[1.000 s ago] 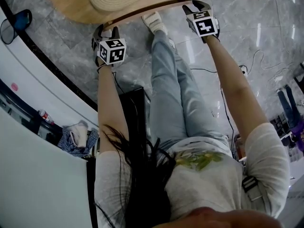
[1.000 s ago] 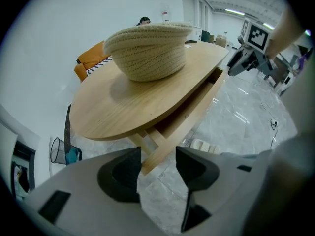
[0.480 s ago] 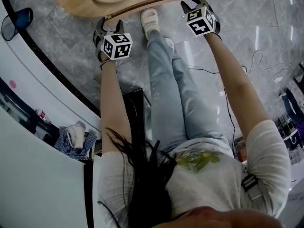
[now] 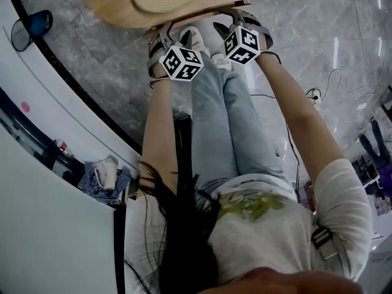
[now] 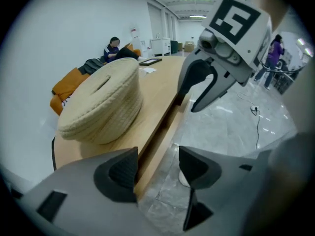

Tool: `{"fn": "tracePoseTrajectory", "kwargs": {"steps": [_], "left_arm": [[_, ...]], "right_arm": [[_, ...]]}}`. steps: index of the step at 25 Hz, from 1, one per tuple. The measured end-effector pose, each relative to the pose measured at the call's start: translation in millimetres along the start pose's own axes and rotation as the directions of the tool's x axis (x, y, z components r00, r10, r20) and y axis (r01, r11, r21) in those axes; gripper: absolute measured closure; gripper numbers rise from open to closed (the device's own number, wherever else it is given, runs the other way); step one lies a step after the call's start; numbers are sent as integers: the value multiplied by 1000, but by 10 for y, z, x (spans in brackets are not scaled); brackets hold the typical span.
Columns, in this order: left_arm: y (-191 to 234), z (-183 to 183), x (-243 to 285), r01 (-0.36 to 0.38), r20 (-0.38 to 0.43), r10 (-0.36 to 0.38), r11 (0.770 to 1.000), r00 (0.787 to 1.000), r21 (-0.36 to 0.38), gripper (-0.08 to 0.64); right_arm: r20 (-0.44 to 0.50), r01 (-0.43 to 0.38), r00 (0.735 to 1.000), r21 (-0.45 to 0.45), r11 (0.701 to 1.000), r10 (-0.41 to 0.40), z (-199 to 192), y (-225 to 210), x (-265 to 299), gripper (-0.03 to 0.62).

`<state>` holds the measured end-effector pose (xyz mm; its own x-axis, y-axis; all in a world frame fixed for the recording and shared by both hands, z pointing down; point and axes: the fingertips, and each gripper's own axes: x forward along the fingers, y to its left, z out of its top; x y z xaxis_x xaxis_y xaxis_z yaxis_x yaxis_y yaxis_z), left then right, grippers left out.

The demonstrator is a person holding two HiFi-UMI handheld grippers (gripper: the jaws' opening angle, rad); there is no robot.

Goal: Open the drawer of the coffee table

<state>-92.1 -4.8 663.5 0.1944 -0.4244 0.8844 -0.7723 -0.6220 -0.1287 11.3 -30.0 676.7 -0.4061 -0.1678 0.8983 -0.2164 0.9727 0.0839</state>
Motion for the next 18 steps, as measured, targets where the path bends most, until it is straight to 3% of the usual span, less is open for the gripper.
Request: {"fn": "tracePoseTrajectory", "kwargs": {"steps": [4, 14, 18], "left_arm": [[-168, 61, 138, 59, -16, -58, 994, 998, 87, 291], [-275, 0, 382, 143, -100, -129, 980, 987, 141, 291], [-259, 12, 410, 137, -94, -125, 981, 988, 135, 328]], "right_arm": [[-18, -25, 1000, -36, 999, 25, 27, -26, 117, 400], [-63, -110, 993, -112, 988, 104, -25, 21, 278, 411], [-78, -110, 992, -137, 984, 100, -41, 40, 330, 424]]}}
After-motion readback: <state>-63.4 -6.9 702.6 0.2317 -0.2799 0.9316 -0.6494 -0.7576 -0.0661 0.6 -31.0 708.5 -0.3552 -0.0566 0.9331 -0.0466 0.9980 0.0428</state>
